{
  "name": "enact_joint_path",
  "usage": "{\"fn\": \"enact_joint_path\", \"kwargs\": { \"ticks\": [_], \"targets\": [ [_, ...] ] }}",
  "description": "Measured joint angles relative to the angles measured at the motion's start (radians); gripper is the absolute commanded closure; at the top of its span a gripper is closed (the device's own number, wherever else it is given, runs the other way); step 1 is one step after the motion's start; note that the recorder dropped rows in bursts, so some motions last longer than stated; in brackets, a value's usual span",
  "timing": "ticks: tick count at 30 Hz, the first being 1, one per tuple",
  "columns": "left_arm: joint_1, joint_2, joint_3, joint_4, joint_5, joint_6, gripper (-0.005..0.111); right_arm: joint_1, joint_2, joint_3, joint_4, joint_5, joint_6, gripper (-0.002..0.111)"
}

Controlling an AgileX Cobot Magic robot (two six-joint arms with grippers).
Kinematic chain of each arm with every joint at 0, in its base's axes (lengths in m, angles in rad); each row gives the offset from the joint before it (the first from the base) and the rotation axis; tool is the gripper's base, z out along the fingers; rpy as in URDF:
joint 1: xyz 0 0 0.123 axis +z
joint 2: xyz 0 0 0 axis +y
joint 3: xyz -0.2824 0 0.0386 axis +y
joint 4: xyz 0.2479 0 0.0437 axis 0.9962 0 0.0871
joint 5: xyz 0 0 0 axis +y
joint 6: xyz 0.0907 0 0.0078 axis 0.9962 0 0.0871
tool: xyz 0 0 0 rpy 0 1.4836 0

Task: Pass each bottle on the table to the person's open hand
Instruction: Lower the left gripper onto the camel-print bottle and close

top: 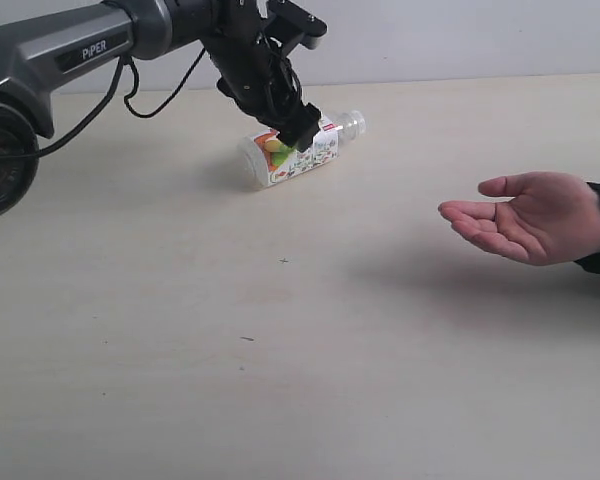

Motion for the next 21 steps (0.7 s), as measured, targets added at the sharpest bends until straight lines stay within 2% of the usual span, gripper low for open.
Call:
{"fn": "enact_joint_path", "kwargs": {
  "ticks": [17, 21],
  "targets": [
    [0.0, 0.044, 0.0, 0.0, -0.016, 0.0, 0.02, 0.0, 0.0, 0.0, 0.0, 0.0, 0.0, 0.108],
    [0.0, 0.053, 0.0, 0.0, -0.016, 0.0, 0.023, 0.0, 0.0, 0.0, 0.0, 0.0, 0.0, 0.108]
  ]
}}
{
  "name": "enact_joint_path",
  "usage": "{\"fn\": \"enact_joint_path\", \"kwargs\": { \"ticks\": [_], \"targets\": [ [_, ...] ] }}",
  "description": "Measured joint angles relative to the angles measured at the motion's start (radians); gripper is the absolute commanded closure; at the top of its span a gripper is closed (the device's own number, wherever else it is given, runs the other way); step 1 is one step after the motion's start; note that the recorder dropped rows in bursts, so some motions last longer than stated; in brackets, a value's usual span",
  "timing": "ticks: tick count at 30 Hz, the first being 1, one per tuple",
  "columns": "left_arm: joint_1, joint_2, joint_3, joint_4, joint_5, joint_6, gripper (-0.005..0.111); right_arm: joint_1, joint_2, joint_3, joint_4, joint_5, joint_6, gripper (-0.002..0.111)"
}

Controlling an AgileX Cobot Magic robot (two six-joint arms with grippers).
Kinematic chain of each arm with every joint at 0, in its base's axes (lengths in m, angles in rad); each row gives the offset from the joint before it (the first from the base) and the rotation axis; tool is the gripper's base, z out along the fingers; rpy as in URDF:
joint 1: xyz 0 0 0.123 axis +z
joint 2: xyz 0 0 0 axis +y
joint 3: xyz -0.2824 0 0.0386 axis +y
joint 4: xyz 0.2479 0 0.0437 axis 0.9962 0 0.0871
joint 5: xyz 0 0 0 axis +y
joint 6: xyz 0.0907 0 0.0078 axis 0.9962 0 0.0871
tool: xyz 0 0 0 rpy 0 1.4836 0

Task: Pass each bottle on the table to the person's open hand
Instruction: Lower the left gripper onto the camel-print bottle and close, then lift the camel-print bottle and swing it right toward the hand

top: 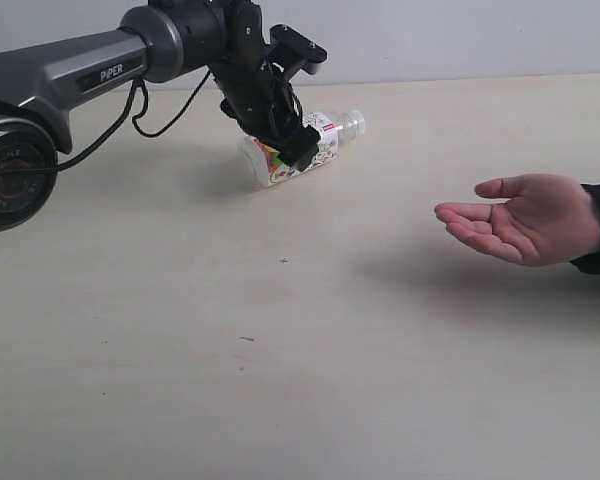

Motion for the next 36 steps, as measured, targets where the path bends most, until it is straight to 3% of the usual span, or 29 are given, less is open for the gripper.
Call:
{"fn": "enact_joint_path", "kwargs": {
  "ticks": [4, 10, 11, 21, 36],
  "targets": [
    [0.0, 0.002, 0.0, 0.0, 0.004, 0.0, 0.046, 0.0, 0.0, 0.0, 0.0, 0.0, 0.0, 0.108],
    [0.0, 0.002, 0.0, 0.001, 0.018, 0.0, 0.102, 0.0, 0.0, 0.0, 0.0, 0.0, 0.0, 0.108],
    [0.0, 0.002, 0.0, 0.001, 0.022, 0.0, 0.106, 0.0, 0.0, 0.0, 0.0, 0.0, 0.0, 0.108],
    [0.0, -0.028, -0.002, 0.001, 0.097, -0.091, 0.107, 0.0, 0.0, 0.0, 0.0, 0.0, 0.0, 0.108],
    [-0.008, -0.229, -0.002, 0.0, 0.268, -0.365, 0.107, 0.0, 0.0, 0.0, 0.0, 0.0, 0.0, 0.108]
  ]
}}
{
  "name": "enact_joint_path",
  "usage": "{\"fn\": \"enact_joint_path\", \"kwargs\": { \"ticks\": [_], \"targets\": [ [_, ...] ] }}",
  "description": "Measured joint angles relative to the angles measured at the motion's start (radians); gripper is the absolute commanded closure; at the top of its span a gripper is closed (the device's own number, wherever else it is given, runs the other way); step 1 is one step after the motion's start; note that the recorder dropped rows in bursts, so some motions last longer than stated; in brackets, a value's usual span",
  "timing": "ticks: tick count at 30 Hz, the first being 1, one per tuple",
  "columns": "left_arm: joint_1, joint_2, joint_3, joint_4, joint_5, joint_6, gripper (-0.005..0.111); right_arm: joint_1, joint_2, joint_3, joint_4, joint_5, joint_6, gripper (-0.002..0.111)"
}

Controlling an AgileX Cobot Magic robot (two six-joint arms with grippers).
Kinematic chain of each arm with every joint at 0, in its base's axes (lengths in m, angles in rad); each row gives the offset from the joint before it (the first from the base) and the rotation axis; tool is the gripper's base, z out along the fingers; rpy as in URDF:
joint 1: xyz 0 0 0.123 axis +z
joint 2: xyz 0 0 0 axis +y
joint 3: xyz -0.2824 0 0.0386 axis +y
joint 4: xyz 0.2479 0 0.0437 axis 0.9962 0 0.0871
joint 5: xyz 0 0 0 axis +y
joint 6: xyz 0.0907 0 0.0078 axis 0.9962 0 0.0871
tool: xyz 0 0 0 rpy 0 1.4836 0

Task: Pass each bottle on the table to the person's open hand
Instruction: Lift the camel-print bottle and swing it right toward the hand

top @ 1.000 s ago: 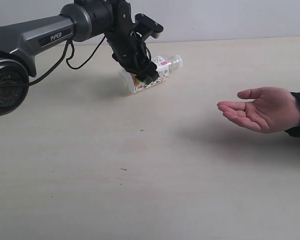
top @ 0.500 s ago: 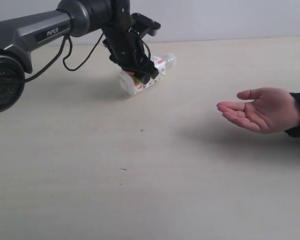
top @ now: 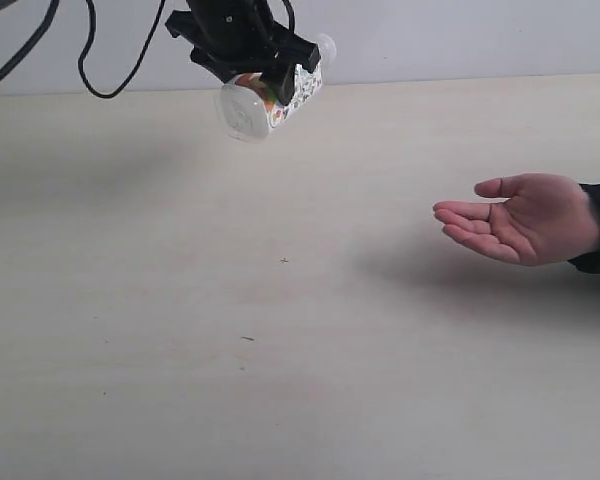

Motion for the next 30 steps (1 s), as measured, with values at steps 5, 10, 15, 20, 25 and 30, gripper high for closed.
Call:
{"fn": "enact_joint_path", "kwargs": {
  "ticks": [5, 10, 15, 20, 25, 30],
  "targets": [
    [-0.038, -0.038, 0.0, -0.002, 0.038, -0.073, 0.107, 0.0, 0.0, 0.0, 0.0, 0.0, 0.0, 0.108],
    [-0.119, -0.072, 0.014, -0.004, 0.042, -0.127, 0.107, 0.0, 0.0, 0.0, 0.0, 0.0, 0.0, 0.108],
    [-0.214, -0.089, 0.052, -0.013, 0.044, -0.205, 0.107, 0.0, 0.0, 0.0, 0.0, 0.0, 0.0, 0.108],
    [-0.283, -0.109, 0.11, -0.016, 0.004, -0.293, 0.107, 0.0, 0.0, 0.0, 0.0, 0.0, 0.0, 0.108],
    [-0.332, -0.183, 0.226, -0.016, -0.126, -0.37, 0.107, 0.0, 0.0, 0.0, 0.0, 0.0, 0.0, 0.108],
    [-0.379, -0.295, 0.429, -0.016, -0.417, -0.498, 0.107, 0.0, 0.0, 0.0, 0.0, 0.0, 0.0, 0.108]
  ]
}}
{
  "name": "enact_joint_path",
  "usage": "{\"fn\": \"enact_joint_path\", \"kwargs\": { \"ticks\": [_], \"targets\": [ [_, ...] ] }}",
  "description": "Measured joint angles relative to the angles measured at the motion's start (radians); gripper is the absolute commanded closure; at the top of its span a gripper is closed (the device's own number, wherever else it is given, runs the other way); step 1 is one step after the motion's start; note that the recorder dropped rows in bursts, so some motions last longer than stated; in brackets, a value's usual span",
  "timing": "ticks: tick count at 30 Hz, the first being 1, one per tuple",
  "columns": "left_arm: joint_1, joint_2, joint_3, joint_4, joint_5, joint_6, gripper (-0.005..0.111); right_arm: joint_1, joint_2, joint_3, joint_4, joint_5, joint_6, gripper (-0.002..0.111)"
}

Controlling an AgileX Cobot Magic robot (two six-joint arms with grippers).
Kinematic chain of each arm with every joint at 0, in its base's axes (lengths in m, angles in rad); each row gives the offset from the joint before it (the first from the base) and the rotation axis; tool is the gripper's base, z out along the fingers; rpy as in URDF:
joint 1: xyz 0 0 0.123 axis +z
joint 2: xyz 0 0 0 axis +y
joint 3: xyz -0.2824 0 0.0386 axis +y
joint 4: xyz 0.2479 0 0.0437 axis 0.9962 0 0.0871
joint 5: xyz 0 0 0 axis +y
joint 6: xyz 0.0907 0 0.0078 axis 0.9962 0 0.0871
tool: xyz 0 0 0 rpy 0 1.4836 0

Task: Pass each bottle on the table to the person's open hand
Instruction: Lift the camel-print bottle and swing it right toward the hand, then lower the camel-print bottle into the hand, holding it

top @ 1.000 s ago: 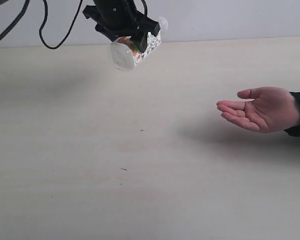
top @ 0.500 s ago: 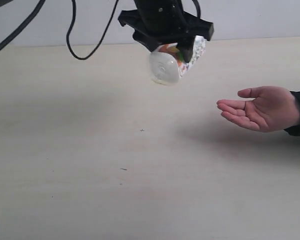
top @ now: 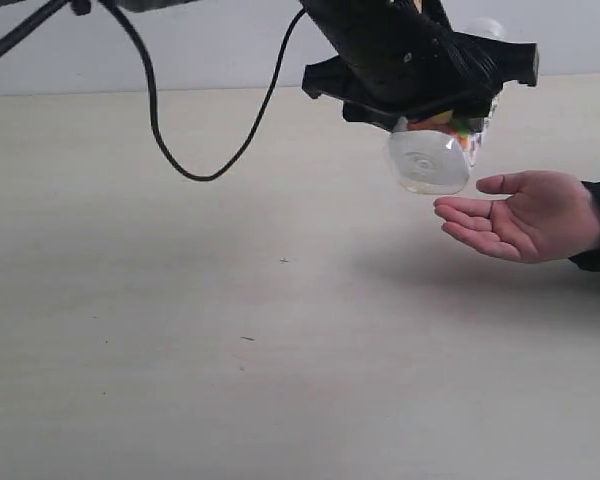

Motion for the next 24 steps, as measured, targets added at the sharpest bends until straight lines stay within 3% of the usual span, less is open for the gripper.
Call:
{"fn": "enact_joint_path", "kwargs": {
  "ticks": [4, 8, 17, 20, 24],
  "targets": [
    [-0.032, -0.061, 0.244, -0.023, -0.261, -0.181, 0.107, 0.0, 0.0, 0.0, 0.0, 0.0, 0.0, 0.108],
    [-0.032, -0.063, 0.356, -0.132, -0.354, -0.25, 0.107, 0.0, 0.0, 0.0, 0.0, 0.0, 0.0, 0.108],
    [-0.09, -0.047, 0.363, -0.221, -0.567, -0.261, 0.107, 0.0, 0.0, 0.0, 0.0, 0.0, 0.0, 0.108],
    [-0.11, -0.009, 0.363, -0.323, -0.651, -0.262, 0.107, 0.0, 0.0, 0.0, 0.0, 0.0, 0.0, 0.108],
    [-0.11, 0.03, 0.364, -0.371, -0.684, -0.262, 0.107, 0.0, 0.0, 0.0, 0.0, 0.0, 0.0, 0.108]
  ]
}}
